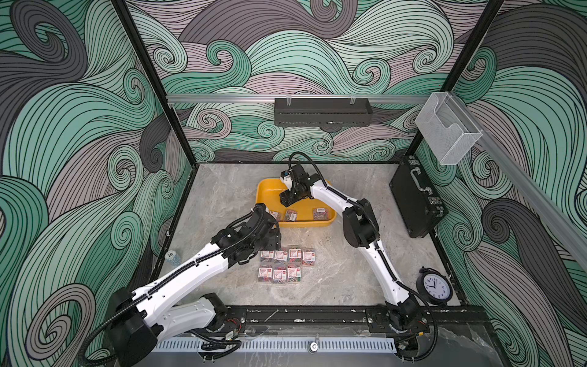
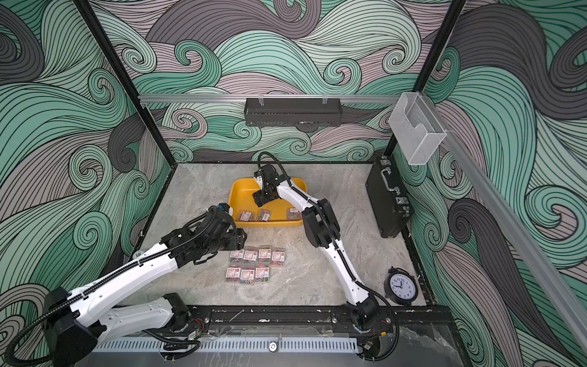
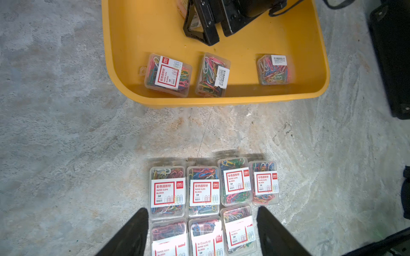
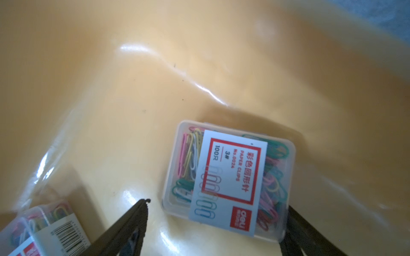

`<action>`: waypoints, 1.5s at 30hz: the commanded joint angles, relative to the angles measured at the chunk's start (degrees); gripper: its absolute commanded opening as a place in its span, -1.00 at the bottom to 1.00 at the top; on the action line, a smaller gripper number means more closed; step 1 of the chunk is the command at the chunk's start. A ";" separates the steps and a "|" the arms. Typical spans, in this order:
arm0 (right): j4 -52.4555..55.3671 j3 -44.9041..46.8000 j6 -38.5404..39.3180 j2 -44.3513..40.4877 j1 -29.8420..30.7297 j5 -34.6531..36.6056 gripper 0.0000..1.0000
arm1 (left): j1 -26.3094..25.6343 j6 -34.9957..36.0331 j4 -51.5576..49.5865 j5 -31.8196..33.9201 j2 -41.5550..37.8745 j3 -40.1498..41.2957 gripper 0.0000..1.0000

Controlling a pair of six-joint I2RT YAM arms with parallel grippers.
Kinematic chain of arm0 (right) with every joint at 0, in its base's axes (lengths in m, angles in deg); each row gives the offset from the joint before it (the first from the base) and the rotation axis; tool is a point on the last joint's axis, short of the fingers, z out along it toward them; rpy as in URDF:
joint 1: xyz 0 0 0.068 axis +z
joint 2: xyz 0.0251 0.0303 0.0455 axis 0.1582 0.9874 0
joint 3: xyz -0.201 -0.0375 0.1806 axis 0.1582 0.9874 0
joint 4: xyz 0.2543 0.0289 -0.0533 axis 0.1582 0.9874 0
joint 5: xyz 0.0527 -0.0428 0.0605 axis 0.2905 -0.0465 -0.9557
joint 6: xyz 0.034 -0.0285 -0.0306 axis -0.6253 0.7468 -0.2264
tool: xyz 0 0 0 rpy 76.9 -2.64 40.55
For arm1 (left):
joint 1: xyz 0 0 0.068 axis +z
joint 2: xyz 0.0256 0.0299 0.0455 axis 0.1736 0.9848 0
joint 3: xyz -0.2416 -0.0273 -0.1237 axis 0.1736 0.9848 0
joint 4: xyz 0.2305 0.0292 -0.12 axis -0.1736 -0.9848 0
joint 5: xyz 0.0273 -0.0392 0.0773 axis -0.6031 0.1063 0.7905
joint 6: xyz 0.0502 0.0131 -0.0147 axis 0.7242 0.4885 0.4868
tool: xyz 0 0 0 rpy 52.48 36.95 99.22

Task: Take the paper clips out of the storage box
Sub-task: Adjust the boxed paper clips in the storage box, then pick up the boxed paper clips from the storage box.

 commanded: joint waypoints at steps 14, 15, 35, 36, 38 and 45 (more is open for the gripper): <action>-2.94 29.65 -9.65 -30.99 -2.05 5.71 0.80 | 16.17 24.00 -5.44 -10.88 29.57 -30.56 0.55; -3.82 32.96 -10.14 -33.59 -2.51 5.66 0.80 | 16.51 25.79 -5.72 -11.53 31.83 -32.72 0.54; -8.03 71.77 -14.31 -72.17 -9.94 7.07 0.90 | 19.26 44.82 -7.30 -18.07 59.98 -56.80 0.53; -8.06 72.62 -14.23 -73.01 -10.30 7.39 0.90 | 19.26 45.54 -6.71 -18.93 60.73 -57.22 0.53; -7.48 73.82 -14.07 -74.19 -11.15 7.27 0.90 | 19.27 46.80 -6.45 -20.15 62.69 -59.07 0.53; -5.56 75.49 -14.22 -78.19 -12.50 7.44 0.91 | 19.47 47.59 -10.43 -18.78 71.28 -70.47 0.53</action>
